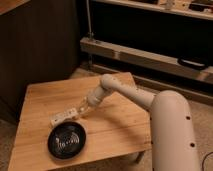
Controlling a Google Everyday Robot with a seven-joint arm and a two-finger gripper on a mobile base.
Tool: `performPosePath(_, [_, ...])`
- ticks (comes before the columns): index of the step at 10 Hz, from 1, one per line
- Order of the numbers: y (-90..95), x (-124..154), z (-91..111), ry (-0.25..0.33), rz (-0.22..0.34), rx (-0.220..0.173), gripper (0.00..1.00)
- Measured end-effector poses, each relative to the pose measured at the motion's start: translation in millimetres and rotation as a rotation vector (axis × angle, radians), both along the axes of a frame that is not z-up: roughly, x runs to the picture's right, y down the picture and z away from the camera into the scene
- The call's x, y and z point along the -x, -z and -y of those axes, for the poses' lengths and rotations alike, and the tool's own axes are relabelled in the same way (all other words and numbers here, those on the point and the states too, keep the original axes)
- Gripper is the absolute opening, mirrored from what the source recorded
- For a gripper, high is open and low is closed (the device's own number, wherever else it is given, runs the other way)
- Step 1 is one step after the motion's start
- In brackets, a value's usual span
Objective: Place the bottle in the ceramic bowl
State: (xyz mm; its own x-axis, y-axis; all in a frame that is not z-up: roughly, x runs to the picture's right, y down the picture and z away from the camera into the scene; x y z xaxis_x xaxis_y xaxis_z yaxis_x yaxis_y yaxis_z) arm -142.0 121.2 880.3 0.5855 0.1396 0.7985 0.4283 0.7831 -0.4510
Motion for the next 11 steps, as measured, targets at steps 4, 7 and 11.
performPosePath(4, [44.7,-1.3,33.6,-0.007,0.049,-0.05,0.0])
performPosePath(7, [93.3,-19.8,54.3,-0.042,0.093,-0.091,0.0])
performPosePath(11, [117.6,-41.8,33.8,-0.166,0.194,-0.03,0.0])
